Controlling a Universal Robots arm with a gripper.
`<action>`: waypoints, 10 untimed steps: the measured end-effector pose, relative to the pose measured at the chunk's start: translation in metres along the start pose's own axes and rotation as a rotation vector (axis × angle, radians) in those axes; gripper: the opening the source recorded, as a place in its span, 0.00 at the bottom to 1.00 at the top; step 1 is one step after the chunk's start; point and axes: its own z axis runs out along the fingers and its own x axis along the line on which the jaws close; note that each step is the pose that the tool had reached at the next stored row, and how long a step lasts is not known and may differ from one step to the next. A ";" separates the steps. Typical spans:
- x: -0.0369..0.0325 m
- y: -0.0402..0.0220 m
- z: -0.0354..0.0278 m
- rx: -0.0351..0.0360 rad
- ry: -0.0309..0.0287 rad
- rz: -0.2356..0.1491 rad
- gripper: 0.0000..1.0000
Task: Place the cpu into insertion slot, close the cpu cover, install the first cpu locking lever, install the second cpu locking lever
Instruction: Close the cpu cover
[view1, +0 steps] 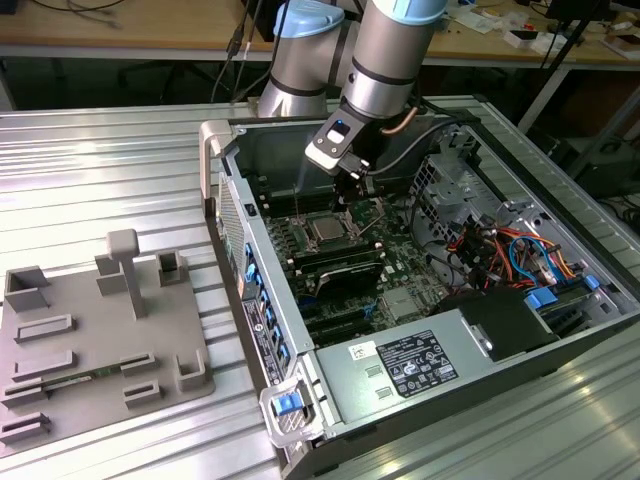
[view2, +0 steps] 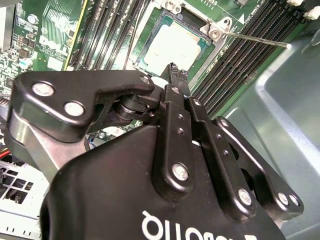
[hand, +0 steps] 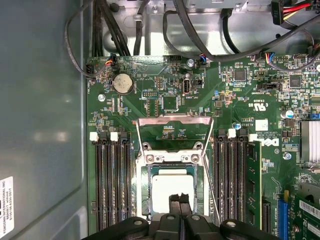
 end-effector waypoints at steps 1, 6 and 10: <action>0.0000 0.0000 -0.0002 0.0001 -0.0001 0.000 0.11; -0.0001 0.0000 -0.0019 0.0001 -0.0002 0.000 0.11; -0.0001 0.0000 -0.0040 0.0000 0.0000 0.000 0.11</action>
